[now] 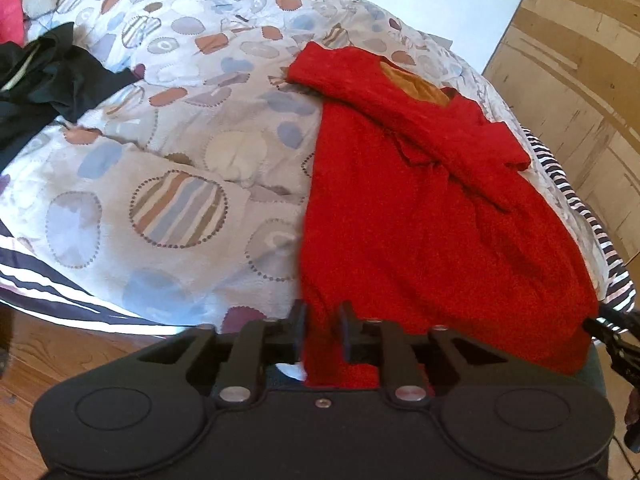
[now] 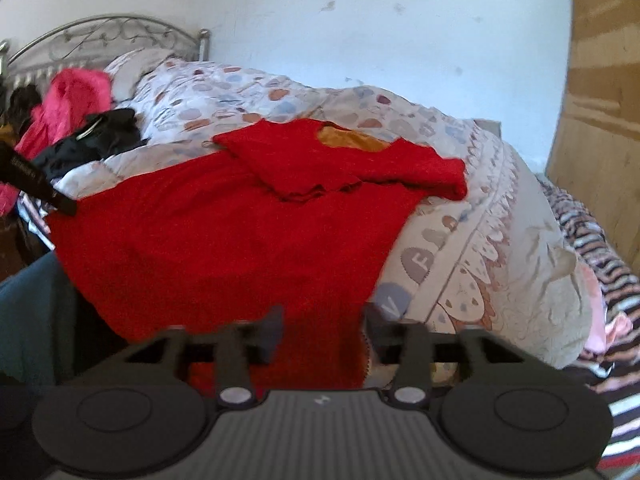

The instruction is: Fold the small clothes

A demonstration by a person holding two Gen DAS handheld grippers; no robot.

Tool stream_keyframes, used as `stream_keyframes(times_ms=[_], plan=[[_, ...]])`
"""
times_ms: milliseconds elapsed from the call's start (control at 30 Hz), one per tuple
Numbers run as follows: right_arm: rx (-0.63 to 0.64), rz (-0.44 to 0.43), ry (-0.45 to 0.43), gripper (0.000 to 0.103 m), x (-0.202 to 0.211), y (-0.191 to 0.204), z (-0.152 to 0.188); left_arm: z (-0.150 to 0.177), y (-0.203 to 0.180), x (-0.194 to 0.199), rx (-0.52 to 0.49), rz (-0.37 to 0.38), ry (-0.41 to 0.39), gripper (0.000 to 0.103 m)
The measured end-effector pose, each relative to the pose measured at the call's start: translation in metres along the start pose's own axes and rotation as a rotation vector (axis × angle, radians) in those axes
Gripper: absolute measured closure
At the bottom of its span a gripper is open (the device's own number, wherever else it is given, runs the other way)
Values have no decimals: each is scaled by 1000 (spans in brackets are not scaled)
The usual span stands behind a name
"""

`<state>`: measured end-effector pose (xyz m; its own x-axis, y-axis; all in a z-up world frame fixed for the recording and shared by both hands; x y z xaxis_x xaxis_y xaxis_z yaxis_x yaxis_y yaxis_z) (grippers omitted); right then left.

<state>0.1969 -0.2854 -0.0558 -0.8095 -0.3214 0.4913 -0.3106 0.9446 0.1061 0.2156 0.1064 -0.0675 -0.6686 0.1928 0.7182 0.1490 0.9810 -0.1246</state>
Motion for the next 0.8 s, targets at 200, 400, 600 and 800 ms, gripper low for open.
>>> stream_keyframes(times_ms=[200,400,600,800], plan=[[205,-32,-48,6,7,36,5,-2,-3,12,-49,-54,-49,25],[425,-144,-18,5,-3,92,24,-2,-11,15,-112,-87,-56,5],[602,-268,28,9,-20,139,48,4,-11,13,-102,-83,-38,3],[706,-307,100,29,-38,162,73,6,-9,16,-93,-77,-43,3]])
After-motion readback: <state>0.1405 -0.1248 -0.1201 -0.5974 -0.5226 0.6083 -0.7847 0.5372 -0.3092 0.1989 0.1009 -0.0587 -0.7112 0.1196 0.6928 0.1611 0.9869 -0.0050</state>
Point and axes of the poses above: each gripper's, at about its wrist camera, not at the fingertips, and x roughly against the way its jaws point, y to its left, z to its underside, the point moved 8 cm from there along -x, roughly the way its jaws point, and after that the axes turned 14 degrees about -x, right-handed, at the moved point
